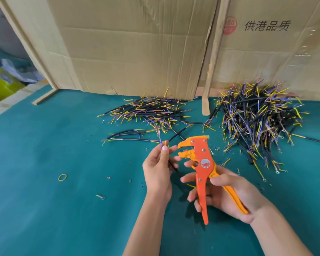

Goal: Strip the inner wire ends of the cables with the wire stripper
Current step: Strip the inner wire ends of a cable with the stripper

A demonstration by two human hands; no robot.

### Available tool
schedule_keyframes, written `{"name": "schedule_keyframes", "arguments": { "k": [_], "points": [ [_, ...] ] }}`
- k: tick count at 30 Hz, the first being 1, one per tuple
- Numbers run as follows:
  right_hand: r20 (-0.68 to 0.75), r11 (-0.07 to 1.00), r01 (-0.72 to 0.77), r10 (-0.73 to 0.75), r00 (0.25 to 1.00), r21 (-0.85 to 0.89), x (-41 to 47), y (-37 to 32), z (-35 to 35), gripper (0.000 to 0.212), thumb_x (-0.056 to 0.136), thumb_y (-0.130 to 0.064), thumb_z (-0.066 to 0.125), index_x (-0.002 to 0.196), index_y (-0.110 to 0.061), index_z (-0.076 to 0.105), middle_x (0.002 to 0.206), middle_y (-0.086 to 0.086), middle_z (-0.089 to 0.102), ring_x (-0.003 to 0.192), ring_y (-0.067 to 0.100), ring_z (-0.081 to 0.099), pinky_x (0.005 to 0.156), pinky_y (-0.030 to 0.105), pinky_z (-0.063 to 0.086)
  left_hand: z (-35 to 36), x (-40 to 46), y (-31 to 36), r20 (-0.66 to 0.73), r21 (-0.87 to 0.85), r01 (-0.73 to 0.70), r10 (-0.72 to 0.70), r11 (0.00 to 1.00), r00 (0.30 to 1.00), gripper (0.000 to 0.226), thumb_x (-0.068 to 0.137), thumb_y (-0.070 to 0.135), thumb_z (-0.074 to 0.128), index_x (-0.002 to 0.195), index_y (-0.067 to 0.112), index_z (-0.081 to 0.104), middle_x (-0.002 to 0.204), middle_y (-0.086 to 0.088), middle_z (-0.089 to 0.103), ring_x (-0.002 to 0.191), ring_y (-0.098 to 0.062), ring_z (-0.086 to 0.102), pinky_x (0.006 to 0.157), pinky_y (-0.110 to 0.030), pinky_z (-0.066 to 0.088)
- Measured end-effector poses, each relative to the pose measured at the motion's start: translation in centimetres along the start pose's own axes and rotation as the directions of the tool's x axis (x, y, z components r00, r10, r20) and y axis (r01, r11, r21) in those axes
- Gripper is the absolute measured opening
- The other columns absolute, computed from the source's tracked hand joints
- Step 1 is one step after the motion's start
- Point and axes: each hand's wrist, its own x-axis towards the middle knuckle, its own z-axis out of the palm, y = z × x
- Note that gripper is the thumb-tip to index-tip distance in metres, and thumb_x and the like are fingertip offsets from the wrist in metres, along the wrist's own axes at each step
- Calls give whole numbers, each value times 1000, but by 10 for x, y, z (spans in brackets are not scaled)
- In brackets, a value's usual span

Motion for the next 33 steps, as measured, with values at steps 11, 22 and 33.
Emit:
{"name": "schedule_keyframes", "arguments": {
  "k": [11, 22, 33],
  "points": [
    [-256, 987, 133, -107, 961, 89, -5, -5, -13, 68, 77, -4, 69, 142, -19, 57, 117, 36, 63, 98, 48, 66, 90, 56, 54, 0, 0, -12, 160, 369, -175, 123, 913, 979, 8, 100, 14, 58, 96, 20, 59, 86, -6, 77, 40, -15, 43, 41, -18, 34],
    [-278, 999, 4, -16, 960, -45, 0, -3, 0, 52, 76, -8, 78, 125, 2, 63, 94, 27, 59, 79, 39, 59, 75, 50, 55, -3, 1, -17, 160, 422, -271, 223, 865, 961, 20, 100, 9, 59, 87, 23, 65, 77, -5, 72, 44, -16, 42, 45, -24, 36],
    [-237, 994, 26, -50, 970, -105, -1, 1, -2, 36, 74, -4, 84, 106, -5, 66, 87, 21, 54, 72, 36, 56, 69, 47, 54, -1, -4, -19, 103, 465, -302, 288, 832, 952, 20, 100, 10, 58, 83, 21, 62, 75, -1, 72, 44, -14, 43, 46, -21, 37]
  ]
}}
